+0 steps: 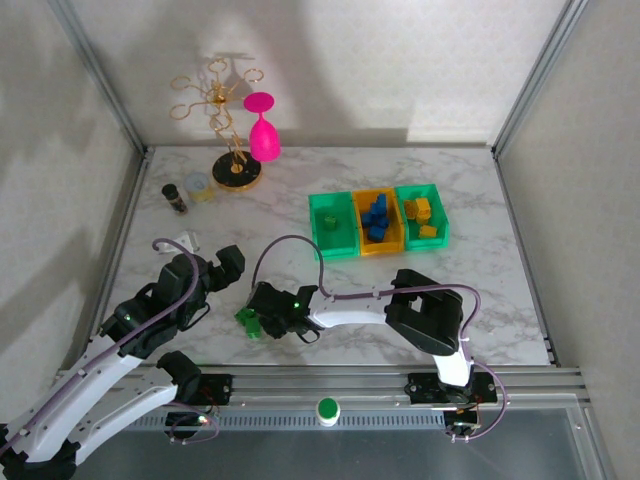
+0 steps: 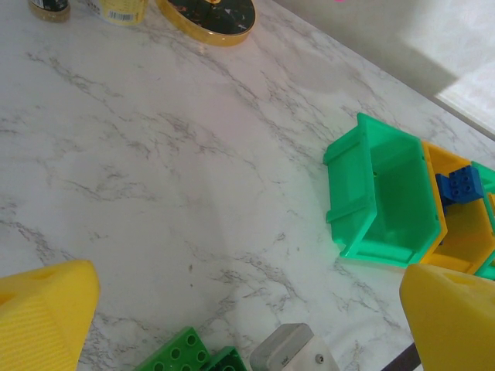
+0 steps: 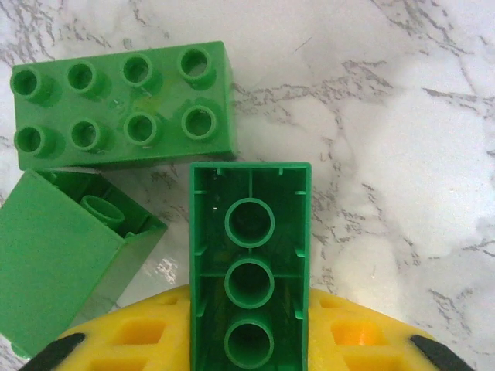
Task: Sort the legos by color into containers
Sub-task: Pick up the lego from the bottom-center of the table, then place the lego in the container.
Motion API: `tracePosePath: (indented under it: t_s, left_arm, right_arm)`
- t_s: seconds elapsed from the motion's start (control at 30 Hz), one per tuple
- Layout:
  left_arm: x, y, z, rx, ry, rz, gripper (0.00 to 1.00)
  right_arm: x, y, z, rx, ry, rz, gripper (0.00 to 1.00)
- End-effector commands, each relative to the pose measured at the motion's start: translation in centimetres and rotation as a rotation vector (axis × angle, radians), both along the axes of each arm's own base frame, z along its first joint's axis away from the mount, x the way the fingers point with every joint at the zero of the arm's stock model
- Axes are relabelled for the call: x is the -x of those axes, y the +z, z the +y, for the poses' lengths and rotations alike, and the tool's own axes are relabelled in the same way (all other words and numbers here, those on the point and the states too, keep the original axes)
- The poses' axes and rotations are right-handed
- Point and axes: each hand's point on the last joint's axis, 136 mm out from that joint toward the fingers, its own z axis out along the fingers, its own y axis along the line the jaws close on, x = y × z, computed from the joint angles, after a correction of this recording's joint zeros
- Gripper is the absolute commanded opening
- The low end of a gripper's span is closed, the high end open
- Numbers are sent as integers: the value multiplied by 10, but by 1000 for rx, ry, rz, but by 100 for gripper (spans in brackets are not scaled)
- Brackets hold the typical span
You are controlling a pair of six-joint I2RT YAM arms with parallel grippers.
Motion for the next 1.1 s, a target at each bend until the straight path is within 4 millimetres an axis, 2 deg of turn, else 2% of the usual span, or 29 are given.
tracePosePath:
  t_s: [0.0,0.17,0.3,0.5,0.67,0.83,1.07]
  left_arm:
    - [-1,3,2,2,14,-16,99]
    - [-3,10,-1,20,6,-39,100]
    - [-8,17,-6,26,-5,-54,99]
    - [-17,31,-16,46,-27,-92,99]
    - [-28,41,-30,60,-63,-117,100]
    - [-41,48,-39,79,-62,-153,99]
    - [-57,51,-54,93,-81,-163,100]
  right_arm:
    - [-9,3,-6,25,-26,-16,27]
    - [-20,22,-13,-9,-64,-27,24]
    - [-35,46,-29,-46,-117,-43,24]
    - [-70,86,-61,-98,-225,-76,25]
    - [-114,113,-96,-117,-358,-113,25]
    - [-165,124,-128,-118,-510,-139,26]
    - [-221,117,-137,-114,-608,-155,27]
